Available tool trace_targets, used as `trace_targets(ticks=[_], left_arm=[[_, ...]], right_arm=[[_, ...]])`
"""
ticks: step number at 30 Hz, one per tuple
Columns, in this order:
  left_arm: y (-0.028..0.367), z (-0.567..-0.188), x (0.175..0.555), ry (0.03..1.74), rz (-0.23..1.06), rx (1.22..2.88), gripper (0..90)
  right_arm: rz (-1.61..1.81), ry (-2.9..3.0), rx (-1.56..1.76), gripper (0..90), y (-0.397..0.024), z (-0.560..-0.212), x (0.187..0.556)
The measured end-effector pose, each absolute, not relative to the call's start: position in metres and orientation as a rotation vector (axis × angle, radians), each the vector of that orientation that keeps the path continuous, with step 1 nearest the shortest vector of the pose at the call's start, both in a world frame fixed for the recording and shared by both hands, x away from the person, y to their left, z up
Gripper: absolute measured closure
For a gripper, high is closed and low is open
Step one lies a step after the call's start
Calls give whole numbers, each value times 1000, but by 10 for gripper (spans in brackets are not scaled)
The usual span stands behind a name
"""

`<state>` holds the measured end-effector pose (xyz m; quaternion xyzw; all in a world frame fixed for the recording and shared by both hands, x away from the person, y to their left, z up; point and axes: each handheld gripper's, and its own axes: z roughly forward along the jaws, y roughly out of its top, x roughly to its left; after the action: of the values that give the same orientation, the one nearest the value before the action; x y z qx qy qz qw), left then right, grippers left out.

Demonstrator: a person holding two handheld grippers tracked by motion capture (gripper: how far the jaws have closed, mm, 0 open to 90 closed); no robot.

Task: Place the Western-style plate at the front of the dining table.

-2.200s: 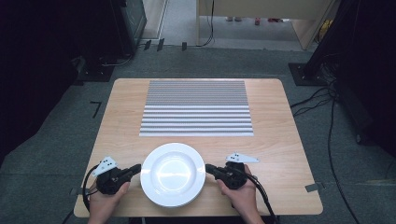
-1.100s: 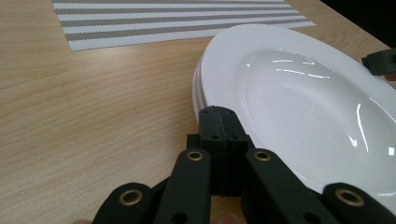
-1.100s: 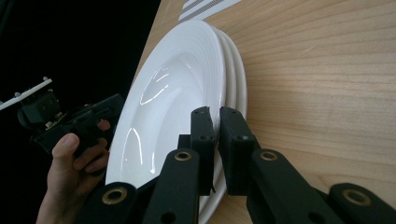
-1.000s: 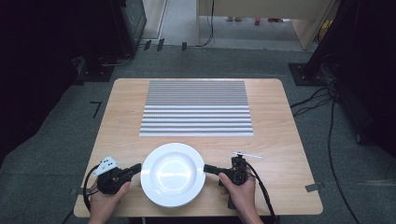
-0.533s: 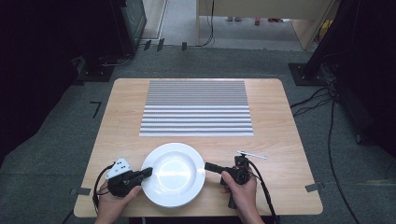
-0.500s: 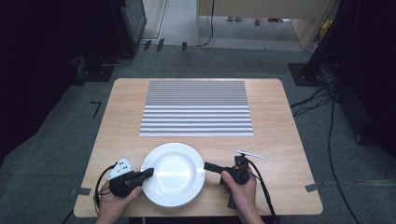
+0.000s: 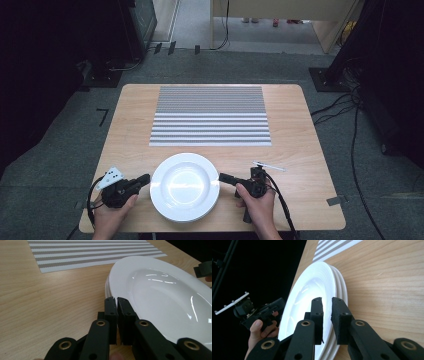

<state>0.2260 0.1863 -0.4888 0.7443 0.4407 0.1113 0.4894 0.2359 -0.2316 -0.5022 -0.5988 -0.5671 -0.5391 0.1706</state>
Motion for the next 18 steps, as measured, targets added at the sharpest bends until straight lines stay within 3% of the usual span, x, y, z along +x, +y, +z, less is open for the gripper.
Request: trace_targets(ticks=[18], left_arm=[[185, -491, 227, 1066, 241, 1827, 900]], right_arm=[[-1490, -1576, -1705, 808, -228, -511, 238]])
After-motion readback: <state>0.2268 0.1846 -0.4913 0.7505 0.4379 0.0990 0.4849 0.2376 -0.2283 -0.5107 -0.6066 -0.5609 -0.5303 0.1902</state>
